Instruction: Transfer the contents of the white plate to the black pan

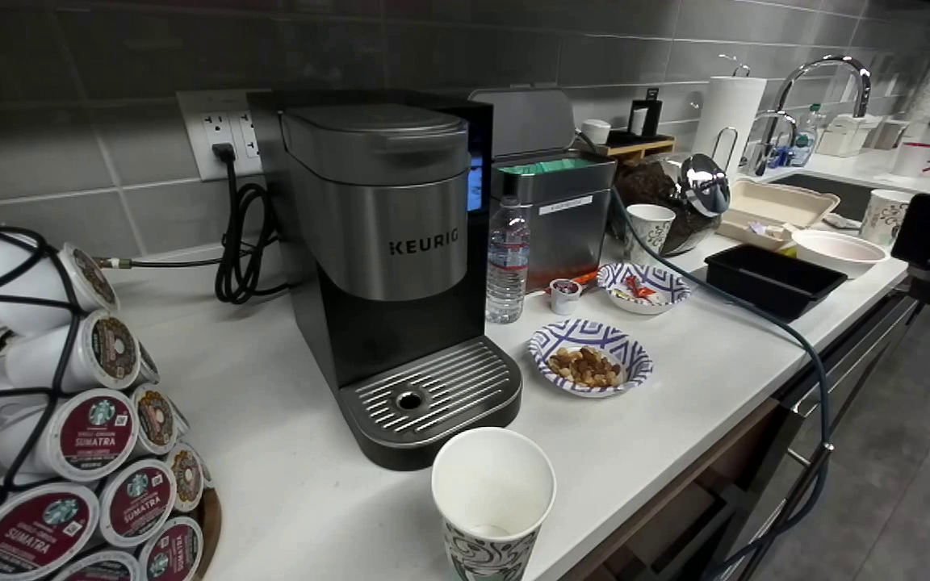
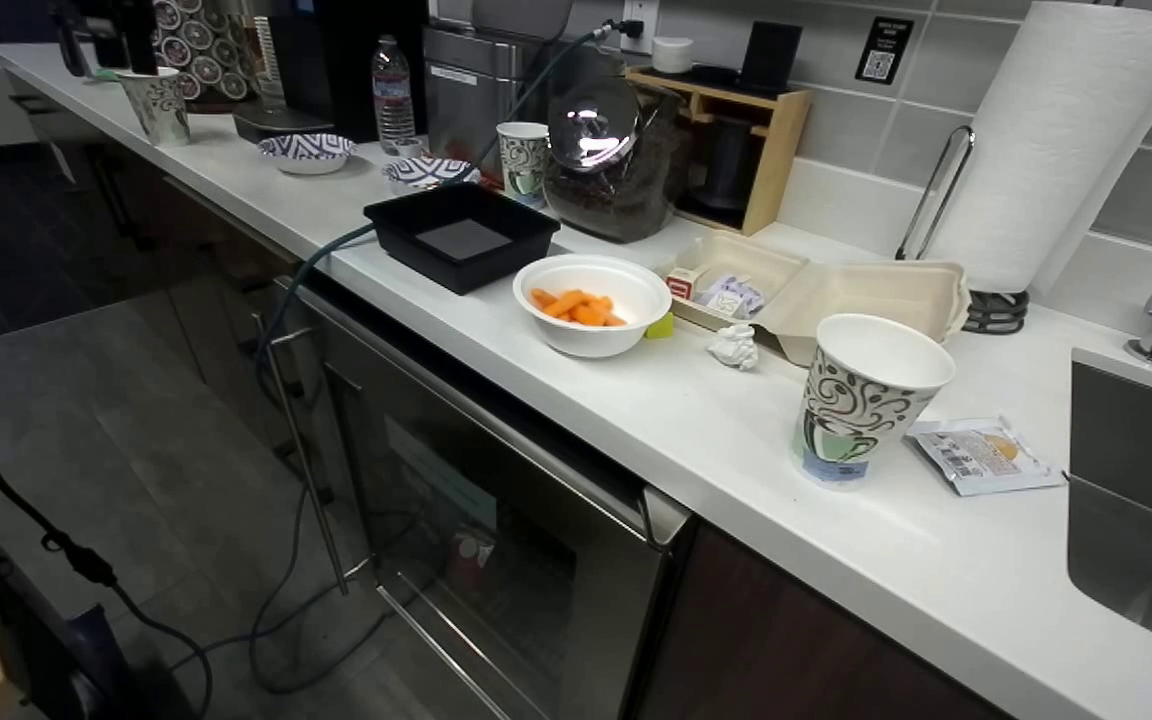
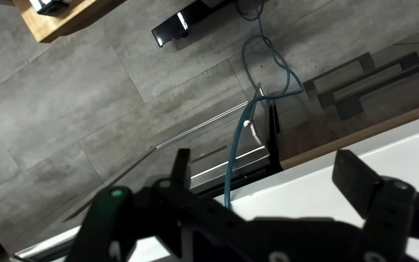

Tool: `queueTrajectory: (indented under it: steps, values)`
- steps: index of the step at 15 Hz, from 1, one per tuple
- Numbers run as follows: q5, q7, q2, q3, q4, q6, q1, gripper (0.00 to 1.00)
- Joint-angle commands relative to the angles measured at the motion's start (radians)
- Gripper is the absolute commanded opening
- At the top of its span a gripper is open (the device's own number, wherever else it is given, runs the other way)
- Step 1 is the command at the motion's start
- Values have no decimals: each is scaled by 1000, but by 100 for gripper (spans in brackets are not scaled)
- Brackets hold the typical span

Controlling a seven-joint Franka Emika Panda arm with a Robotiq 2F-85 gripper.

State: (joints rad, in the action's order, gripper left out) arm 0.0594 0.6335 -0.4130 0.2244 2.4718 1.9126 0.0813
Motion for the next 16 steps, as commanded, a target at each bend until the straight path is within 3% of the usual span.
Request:
queueTrajectory:
  steps: [1, 2, 6, 8, 14, 16]
  values:
    - [-29, 94, 147, -69, -69, 33, 26, 100]
    - [3, 47, 72, -68, -21, 28, -2, 100]
    - [5, 43, 99, -86, -36, 28, -10, 100]
    - [5, 212, 187, -70, -101, 37, 12, 100]
    - [14, 484, 420, -136, -316, 92, 11, 100]
    - [21, 566, 517, -164, -413, 50, -4, 100]
